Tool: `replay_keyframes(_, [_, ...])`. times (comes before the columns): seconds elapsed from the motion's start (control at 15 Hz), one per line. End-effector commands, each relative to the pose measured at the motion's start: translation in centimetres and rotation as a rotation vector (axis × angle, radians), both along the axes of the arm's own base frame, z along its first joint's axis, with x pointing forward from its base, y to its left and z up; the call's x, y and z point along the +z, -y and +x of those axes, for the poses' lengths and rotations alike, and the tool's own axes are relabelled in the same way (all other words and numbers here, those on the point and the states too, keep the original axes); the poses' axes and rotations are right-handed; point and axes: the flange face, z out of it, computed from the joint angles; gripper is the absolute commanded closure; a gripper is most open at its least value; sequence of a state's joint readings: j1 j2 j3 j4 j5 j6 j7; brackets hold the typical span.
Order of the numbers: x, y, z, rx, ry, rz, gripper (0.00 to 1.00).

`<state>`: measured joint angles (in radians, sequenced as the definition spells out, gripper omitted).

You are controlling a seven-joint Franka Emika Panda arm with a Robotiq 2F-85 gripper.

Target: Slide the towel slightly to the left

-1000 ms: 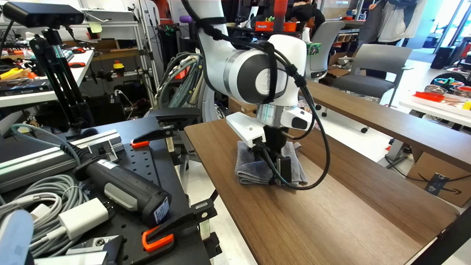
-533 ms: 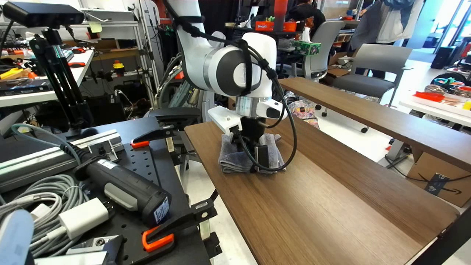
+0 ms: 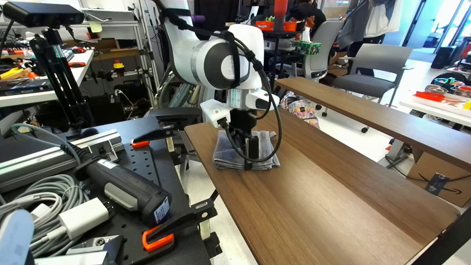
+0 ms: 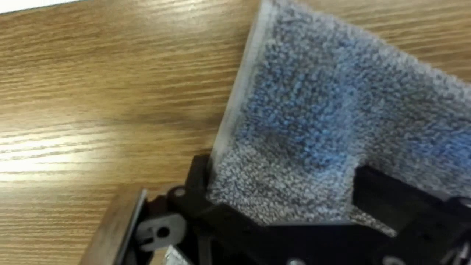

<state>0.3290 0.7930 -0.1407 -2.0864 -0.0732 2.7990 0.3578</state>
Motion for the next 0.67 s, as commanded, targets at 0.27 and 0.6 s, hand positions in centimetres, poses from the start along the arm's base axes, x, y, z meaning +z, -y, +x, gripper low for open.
replay_keyframes(0.27, [12.7,0.4,-4.6,-0.043,0.116,0.096,0.00])
replay_keyframes(0.6, [12.0,0.1,-3.4,-0.036,0.123,0.081,0.00])
